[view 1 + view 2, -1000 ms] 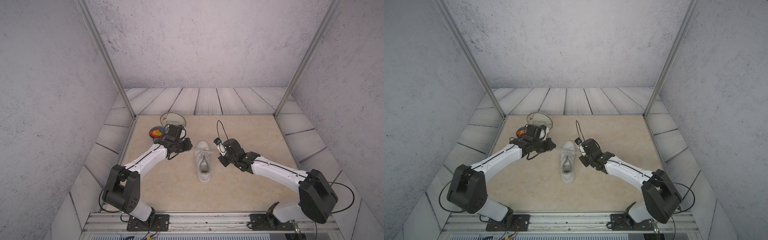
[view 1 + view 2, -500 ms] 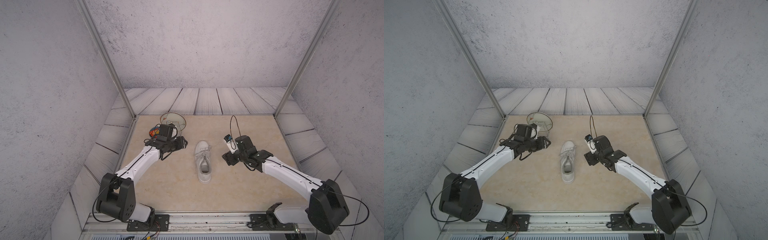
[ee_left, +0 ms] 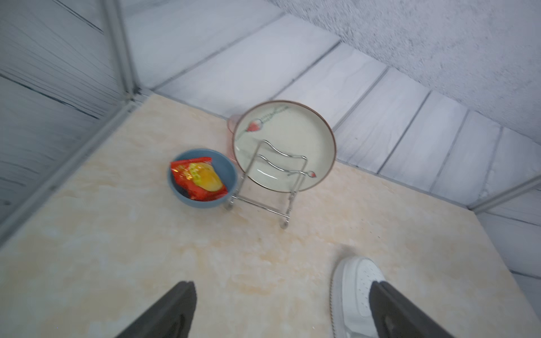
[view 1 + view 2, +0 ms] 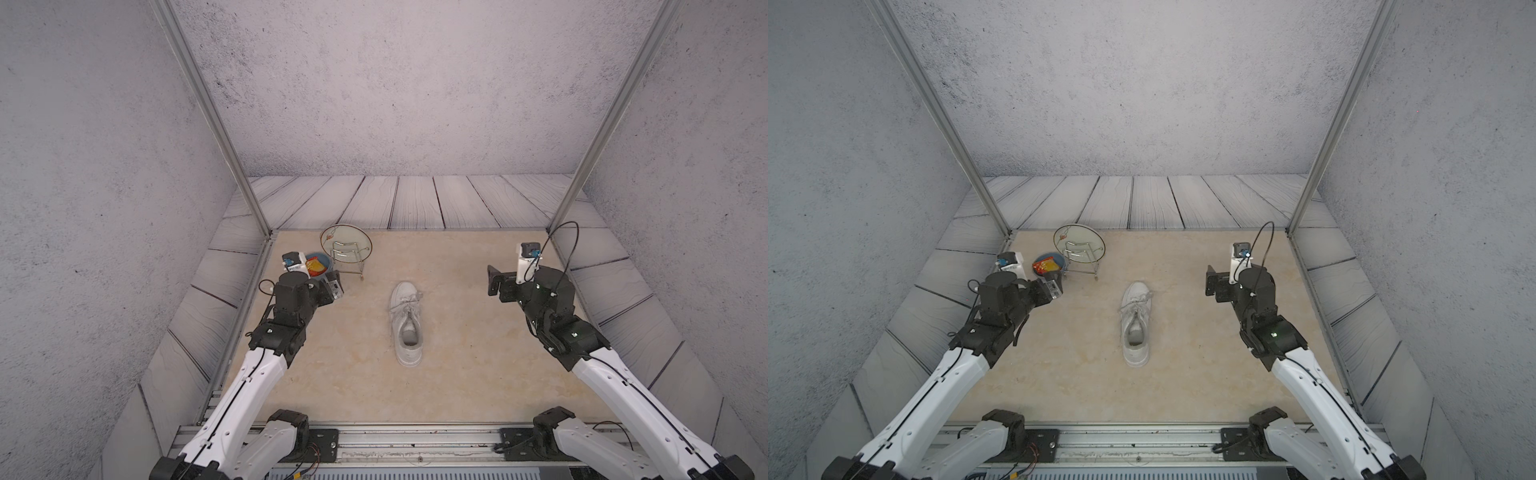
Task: Tie the shoes
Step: Reset both arms
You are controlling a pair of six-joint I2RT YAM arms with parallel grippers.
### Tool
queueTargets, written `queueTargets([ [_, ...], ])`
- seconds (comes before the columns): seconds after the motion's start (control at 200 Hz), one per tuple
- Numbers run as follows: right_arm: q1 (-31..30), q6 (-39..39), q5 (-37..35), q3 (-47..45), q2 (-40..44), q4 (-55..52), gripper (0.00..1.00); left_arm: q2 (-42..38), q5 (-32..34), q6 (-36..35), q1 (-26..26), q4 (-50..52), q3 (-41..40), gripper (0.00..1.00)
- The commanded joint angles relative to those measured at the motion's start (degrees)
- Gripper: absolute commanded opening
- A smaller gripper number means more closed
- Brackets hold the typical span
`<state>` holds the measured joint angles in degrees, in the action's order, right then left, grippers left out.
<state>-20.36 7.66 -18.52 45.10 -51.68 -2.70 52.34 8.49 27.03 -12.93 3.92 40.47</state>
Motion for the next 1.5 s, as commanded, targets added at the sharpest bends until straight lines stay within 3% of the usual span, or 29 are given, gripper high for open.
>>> queueTargets([
  [0.0, 2.96, 0.29, -14.49, -7.75, 0.43, 11.51, 1.0, -2.94, 17.27, -3.44, 0.62, -11.04, -7.87, 0.99],
  [0.075, 6.78, 1.99, -17.56, -12.16, -1.81, 15.63, 1.0, -4.55, 21.61, -6.16, 0.62, -16.47, -12.76, 0.99],
  [0.205, 11.89, 3.97, -16.07, -17.99, -7.77, 22.76, 1.0, -4.03, 23.99, -9.98, 0.62, -17.18, -14.99, 0.99],
  [0.646, 14.35, -3.99, -2.78, -26.55, -32.53, 56.37, 1.0, 11.87, 24.75, -17.37, 0.88, -26.93, -15.97, 0.99],
  [0.746, 15.29, -5.5, 0.43, -27.75, -40.37, 69.16, 1.0, 15.35, 22.99, -18.55, 1.5, -28.89, -15.68, 0.99],
  [0.881, 19.87, -1.41, 8.29, -20.01, -35.89, 46.16, 1.0, 18.51, 19.82, -19.78, 2.85, -32.16, -15.72, 0.99],
  [1.026, 20.14, -2.11, 10.44, -22.31, -38.38, 55.03, 1.0, 22.2, 14.71, -21.89, 4.18, -36.6, -16.04, 0.99],
  [1.136, 20.13, -2.15, 10.31, -21.72, -37.64, 52.5, 1.0, 24.45, 12.26, -25.86, 4.31, -38.8, -15.6, 0.99],
  [1.266, 20.19, -2.3, 10.32, -22.16, -38.14, 54.17, 1.0, 26.65, 10.14, -28.96, 5.02, -50.2, -19.71, 0.99],
  [1.431, 20.04, -2.32, 10.25, -22.16, -38.01, 53.94, 0.99, 37.82, 6.45, -28.83, 7.29, -67.11, -22.13, 0.99],
  [1.496, 20.03, -2.45, 10.29, -22.16, -38.0, 53.94, 1.0, 36.44, 6.68, -27.91, 7.52, -59.74, -19.3, 0.99],
])
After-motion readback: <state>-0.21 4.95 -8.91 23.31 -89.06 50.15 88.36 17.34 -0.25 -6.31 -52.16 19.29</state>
